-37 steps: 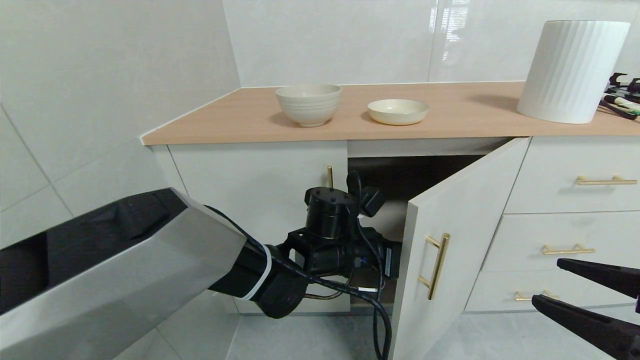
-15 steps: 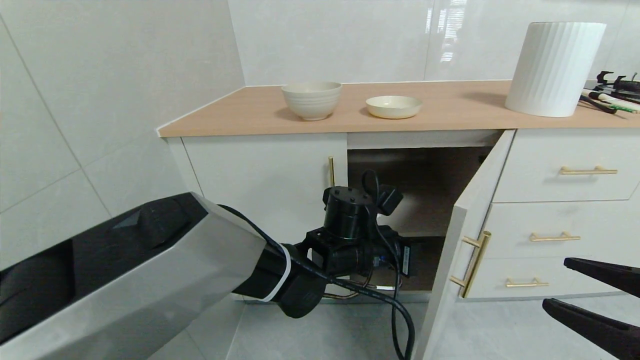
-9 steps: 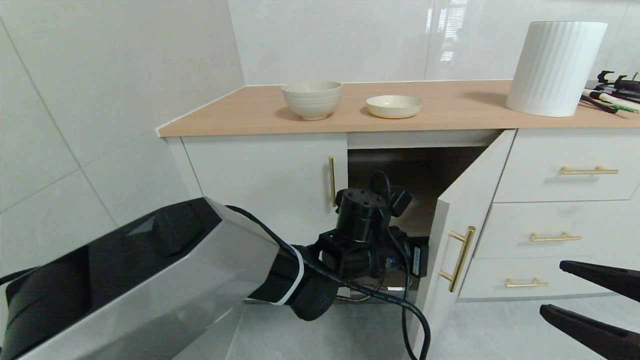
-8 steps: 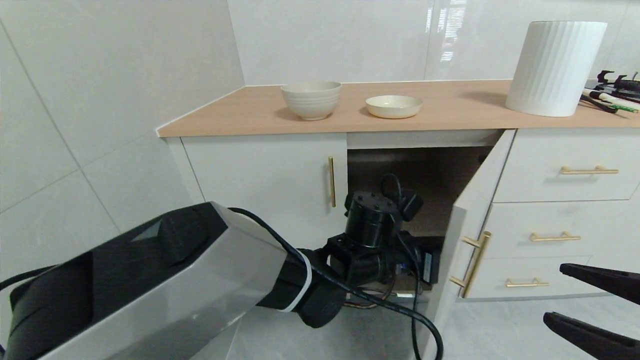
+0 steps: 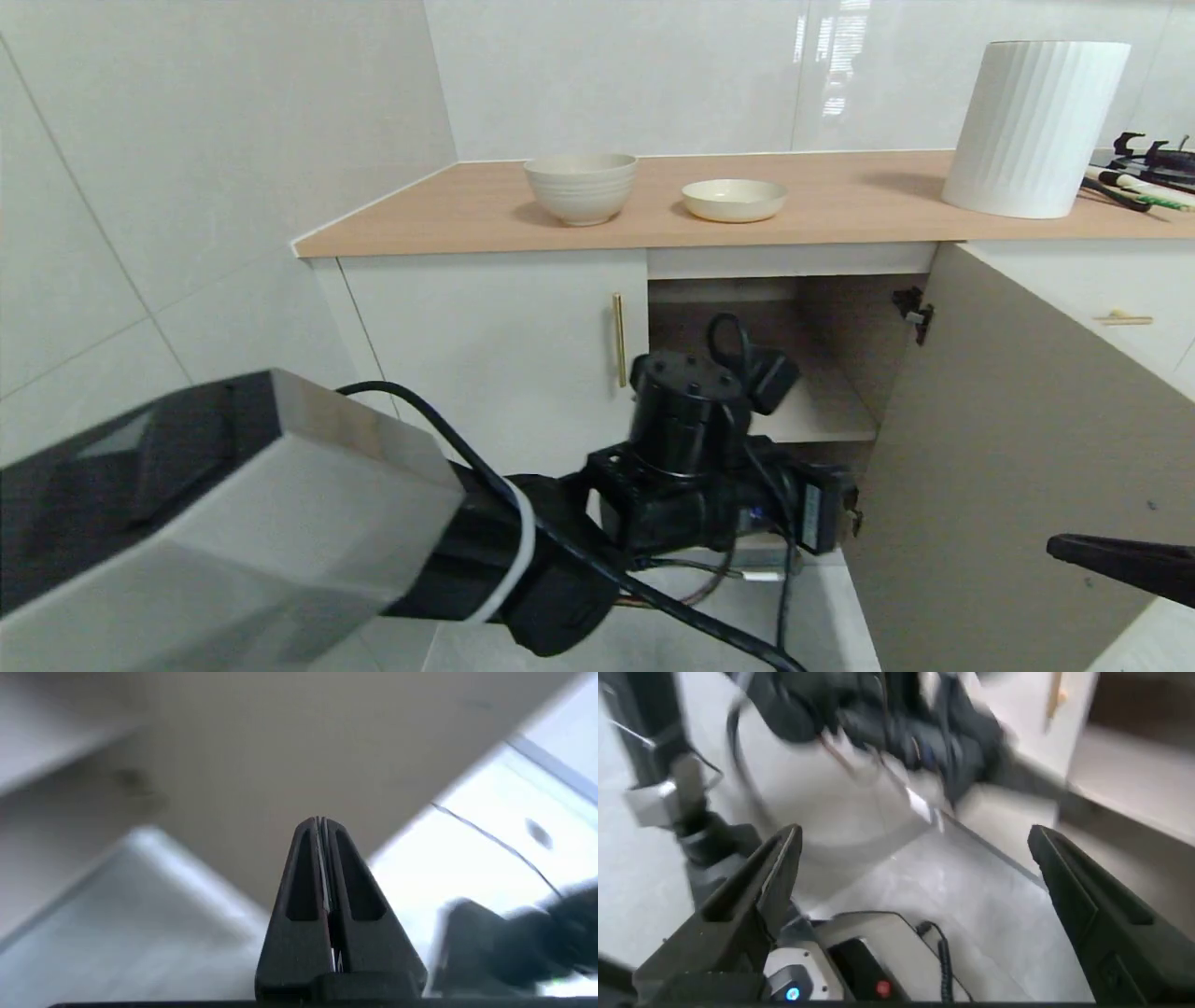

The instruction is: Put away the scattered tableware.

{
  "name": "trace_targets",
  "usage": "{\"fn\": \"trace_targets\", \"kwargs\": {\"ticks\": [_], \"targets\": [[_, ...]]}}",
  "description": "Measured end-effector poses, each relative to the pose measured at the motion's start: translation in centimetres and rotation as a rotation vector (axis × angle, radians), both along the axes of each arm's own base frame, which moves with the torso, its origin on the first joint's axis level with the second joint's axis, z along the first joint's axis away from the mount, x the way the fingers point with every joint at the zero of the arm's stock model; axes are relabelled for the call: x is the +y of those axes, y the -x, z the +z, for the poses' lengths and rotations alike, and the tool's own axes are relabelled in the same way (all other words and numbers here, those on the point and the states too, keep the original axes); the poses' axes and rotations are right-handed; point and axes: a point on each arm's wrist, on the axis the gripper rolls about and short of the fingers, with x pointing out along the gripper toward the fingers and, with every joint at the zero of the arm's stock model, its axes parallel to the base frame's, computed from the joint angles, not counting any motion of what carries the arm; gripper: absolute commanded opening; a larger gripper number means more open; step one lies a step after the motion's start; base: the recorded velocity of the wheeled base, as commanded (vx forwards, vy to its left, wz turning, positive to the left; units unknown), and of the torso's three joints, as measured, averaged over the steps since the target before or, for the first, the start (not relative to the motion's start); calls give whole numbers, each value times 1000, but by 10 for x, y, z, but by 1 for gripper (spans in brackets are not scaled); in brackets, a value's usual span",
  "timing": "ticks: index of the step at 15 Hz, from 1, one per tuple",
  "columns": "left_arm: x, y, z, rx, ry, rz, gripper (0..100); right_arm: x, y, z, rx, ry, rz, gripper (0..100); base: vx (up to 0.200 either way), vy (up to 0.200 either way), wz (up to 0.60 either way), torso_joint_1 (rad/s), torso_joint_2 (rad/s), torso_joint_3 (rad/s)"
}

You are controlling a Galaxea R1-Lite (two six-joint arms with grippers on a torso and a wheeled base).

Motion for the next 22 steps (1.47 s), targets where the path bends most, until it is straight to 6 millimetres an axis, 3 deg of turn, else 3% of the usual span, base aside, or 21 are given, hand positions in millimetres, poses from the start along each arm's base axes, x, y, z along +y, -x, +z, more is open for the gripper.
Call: {"fn": "trace_targets", "kwargs": {"ticks": [3,4,7,9,11,13,17,22], "targets": [[73,-12,10,5,-13,146,0,10,-29,3,51,48,-115,100,0,0,0,0,0,0],[98,-10,15,1,-14,192,100,15,-45,10,59,55,-151,100,0,0,0,0,0,0],[152,6,32,-19,-10,285,100,30,-94,29,60,54,-221,100,0,0,0,0,0,0],[189,17,41,-48,-15,366,100,39,-120,32,70,59,-244,100,0,0,0,0,0,0],[231,31,48,-74,-20,483,100,42,-136,30,132,98,-260,100,0,0,0,0,0,0],[259,45,56,-105,-12,566,100,42,-142,29,216,149,-293,100,0,0,0,0,0,0],[273,68,64,-143,17,565,100,40,-148,28,233,157,-357,100,0,0,0,0,0,0],[284,86,71,-52,-44,587,100,34,-137,27,229,162,-387,100,0,0,0,0,0,0]]}}
